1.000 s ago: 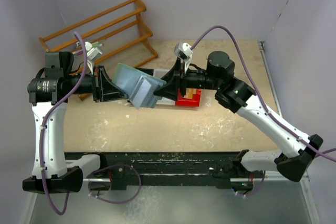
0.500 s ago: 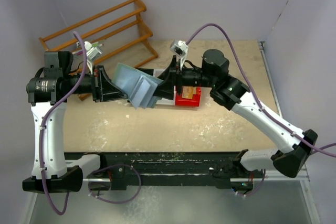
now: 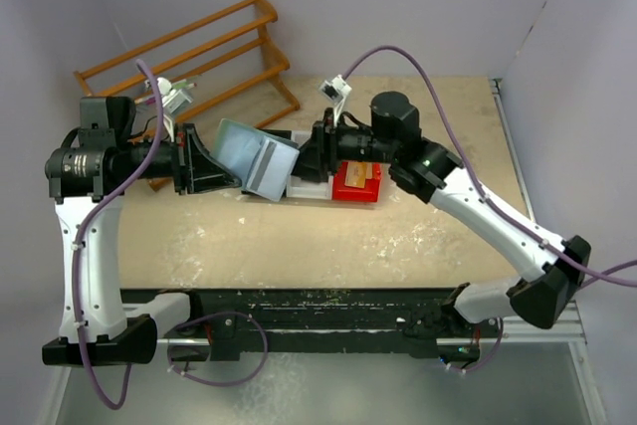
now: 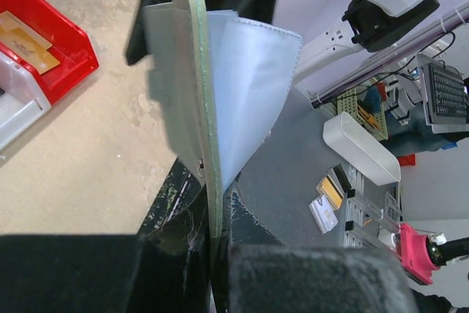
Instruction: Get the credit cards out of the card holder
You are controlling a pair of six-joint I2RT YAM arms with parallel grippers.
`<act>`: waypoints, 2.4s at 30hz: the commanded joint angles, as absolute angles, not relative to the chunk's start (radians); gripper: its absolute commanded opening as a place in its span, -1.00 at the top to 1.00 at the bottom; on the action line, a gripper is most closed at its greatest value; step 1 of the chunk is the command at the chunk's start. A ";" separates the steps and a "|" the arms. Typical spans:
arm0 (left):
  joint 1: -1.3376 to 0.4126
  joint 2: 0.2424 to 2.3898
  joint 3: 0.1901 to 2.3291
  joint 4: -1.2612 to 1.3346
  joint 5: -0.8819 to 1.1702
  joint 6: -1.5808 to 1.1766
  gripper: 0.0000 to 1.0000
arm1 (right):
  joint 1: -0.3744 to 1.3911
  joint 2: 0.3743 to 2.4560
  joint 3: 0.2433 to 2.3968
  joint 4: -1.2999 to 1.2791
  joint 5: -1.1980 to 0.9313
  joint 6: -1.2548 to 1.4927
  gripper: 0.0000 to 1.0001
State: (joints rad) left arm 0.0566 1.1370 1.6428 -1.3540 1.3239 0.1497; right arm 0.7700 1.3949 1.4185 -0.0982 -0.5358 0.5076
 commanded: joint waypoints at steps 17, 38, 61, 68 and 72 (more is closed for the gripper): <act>0.055 1.134 1.706 -1.350 1.459 0.129 1.00 | 0.759 1.279 1.307 0.313 -0.950 0.499 0.29; 0.054 1.138 1.714 -1.355 1.450 0.140 1.00 | 0.757 1.325 1.344 0.344 -0.847 0.641 0.15; 0.054 1.140 1.711 -1.378 1.456 0.170 1.00 | 0.845 1.413 1.396 0.446 -0.748 0.665 -0.34; 0.054 1.144 1.706 -1.396 1.461 0.191 1.00 | 0.888 1.447 1.383 0.536 -0.677 0.729 0.04; 0.054 1.140 1.706 -1.423 1.437 0.232 0.89 | 0.894 1.446 1.376 0.557 -0.649 0.762 0.65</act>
State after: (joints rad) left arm 0.0566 1.1435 1.6764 -1.4044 1.4147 0.1696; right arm 0.8619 1.4586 1.3586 0.4557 -0.6884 0.7204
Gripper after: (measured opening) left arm 0.054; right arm 0.272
